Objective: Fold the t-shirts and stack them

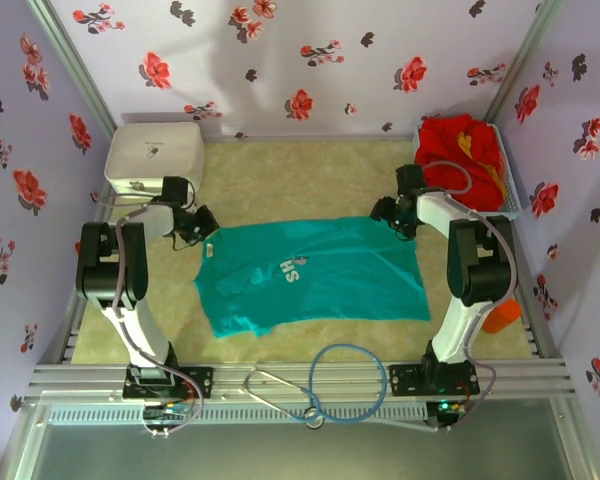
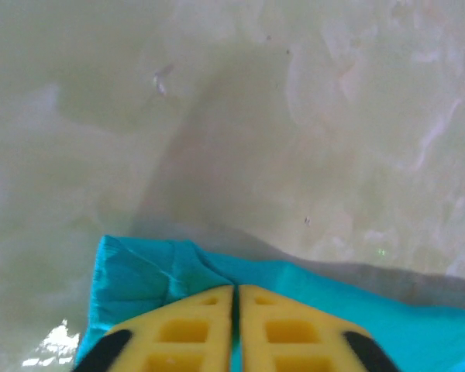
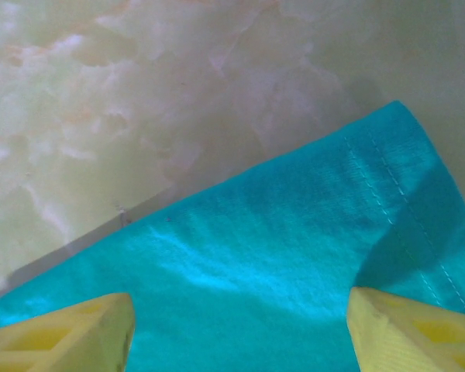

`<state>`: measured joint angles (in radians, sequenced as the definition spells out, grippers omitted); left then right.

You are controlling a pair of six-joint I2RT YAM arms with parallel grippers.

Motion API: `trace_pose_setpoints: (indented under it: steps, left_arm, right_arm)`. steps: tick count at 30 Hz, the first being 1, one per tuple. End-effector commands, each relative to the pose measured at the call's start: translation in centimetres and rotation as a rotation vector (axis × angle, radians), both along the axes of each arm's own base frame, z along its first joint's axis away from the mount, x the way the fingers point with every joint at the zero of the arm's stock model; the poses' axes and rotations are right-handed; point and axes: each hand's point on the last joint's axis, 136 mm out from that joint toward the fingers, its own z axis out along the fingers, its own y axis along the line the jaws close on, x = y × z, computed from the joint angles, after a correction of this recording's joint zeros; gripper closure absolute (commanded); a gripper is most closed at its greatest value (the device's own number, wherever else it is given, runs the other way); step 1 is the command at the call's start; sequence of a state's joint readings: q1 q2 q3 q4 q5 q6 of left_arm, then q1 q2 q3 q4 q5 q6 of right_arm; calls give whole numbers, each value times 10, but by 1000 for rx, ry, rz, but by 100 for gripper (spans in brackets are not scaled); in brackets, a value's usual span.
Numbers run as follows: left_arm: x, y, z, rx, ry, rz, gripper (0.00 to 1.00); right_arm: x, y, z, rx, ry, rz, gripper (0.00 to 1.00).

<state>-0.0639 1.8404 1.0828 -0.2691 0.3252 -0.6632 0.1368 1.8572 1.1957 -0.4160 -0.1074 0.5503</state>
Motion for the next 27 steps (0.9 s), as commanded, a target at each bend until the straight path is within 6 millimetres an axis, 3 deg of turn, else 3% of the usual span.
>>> trace_pose_setpoints:
  steps: [1,8,12,16,21,24,27]
  left_arm:
    - [17,7,7,0,-24,-3,98]
    - [45,25,14,-2,-40,28,97]
    - [51,30,14,8,-18,18,79]
    - [49,43,30,15,-31,39,63]
    - [33,46,65,12,-79,30,58]
    - [13,38,80,1,-106,21,58]
    - [-18,30,82,-9,-95,14,57]
  right_arm:
    - [16,-2,-2,-25,-16,-18,28]
    - [41,3,-13,-13,-20,-32,29]
    - [54,3,-13,-20,-27,-38,29]
    - [62,3,-7,-28,-34,-34,29]
    - [60,10,12,6,-83,-17,27]
    - [54,23,33,48,-145,5,23]
    - [42,31,47,57,-142,26,17]
